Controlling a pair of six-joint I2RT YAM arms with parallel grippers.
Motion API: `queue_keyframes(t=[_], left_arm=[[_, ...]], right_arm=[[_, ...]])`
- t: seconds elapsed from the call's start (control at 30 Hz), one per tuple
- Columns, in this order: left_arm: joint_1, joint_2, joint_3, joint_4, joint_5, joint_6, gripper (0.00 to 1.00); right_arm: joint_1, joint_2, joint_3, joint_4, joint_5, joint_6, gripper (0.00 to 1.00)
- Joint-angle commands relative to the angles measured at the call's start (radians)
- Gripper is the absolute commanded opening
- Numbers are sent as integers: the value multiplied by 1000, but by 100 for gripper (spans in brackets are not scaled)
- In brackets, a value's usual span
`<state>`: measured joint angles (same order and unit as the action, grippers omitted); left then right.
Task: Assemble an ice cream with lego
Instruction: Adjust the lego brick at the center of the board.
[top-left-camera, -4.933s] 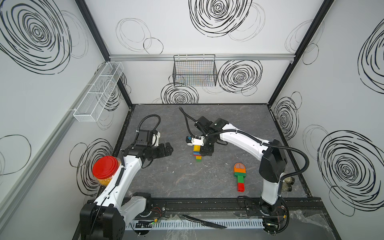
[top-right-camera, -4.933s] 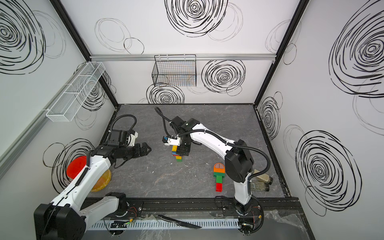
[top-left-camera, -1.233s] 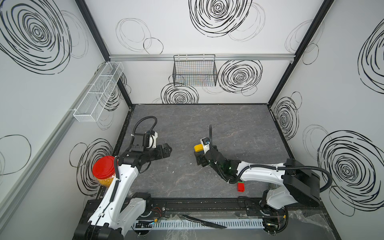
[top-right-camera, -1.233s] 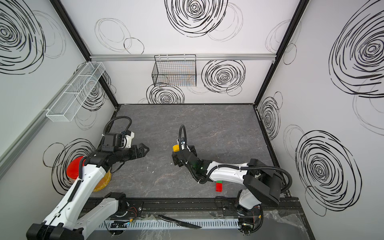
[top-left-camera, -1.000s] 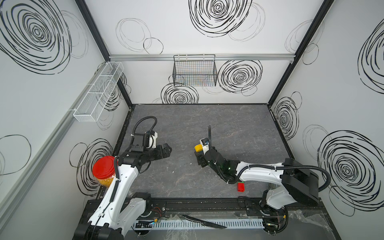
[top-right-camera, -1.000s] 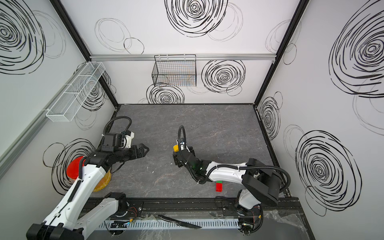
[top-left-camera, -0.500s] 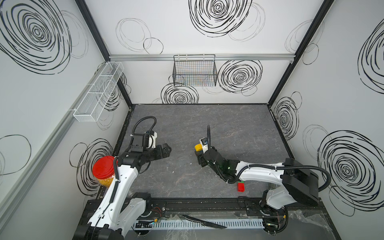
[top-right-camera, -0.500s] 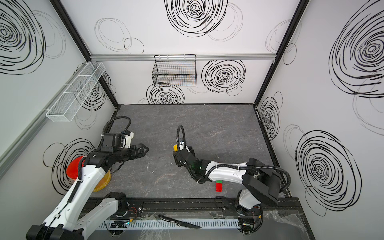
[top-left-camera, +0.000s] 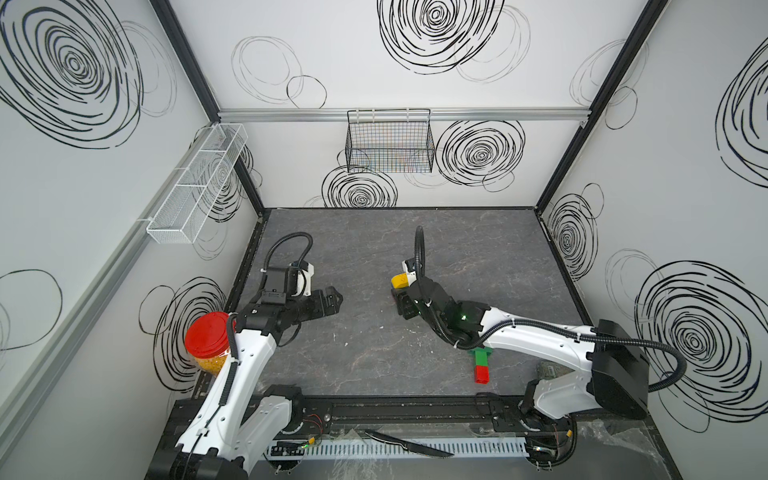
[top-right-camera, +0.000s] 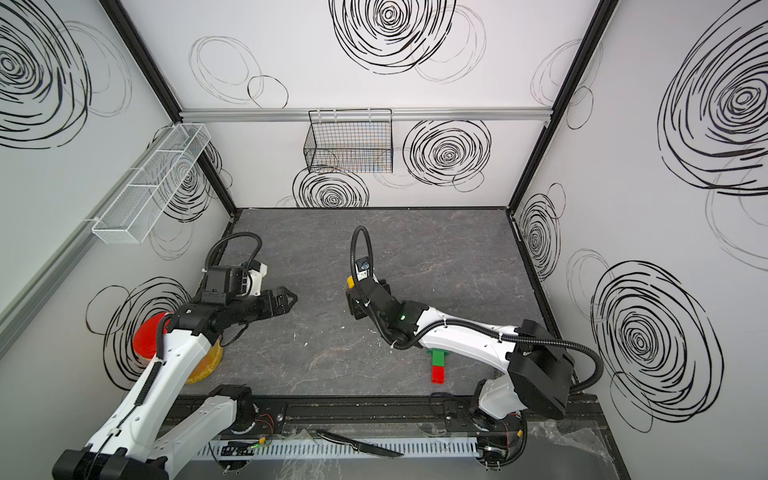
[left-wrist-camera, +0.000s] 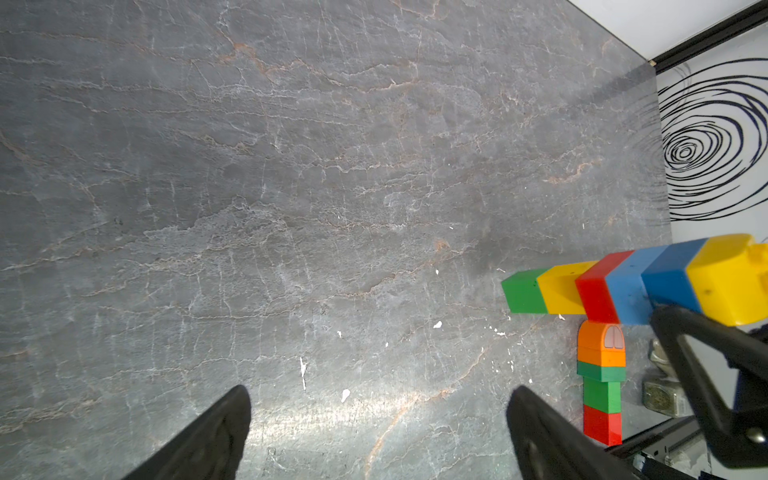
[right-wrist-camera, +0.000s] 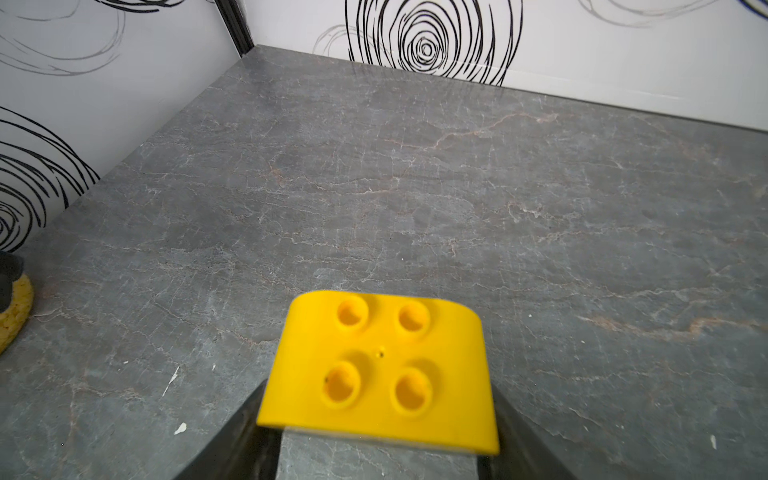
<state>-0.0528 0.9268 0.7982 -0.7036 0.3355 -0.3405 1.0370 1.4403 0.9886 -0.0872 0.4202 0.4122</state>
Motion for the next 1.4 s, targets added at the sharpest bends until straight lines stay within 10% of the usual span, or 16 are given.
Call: queue_keyframes(t=[0.0, 0.57, 1.37], left_arm=[[8, 4, -11, 31, 11, 5, 99], [8, 6, -16, 29, 13, 8, 99], [11, 0, -27, 25, 13, 12, 99]], right_arm=[[-47, -13, 82, -175, -99, 60, 35], [-241, 176, 363, -714, -505, 25, 32], [-220, 559, 643, -1222, -641, -262, 28]])
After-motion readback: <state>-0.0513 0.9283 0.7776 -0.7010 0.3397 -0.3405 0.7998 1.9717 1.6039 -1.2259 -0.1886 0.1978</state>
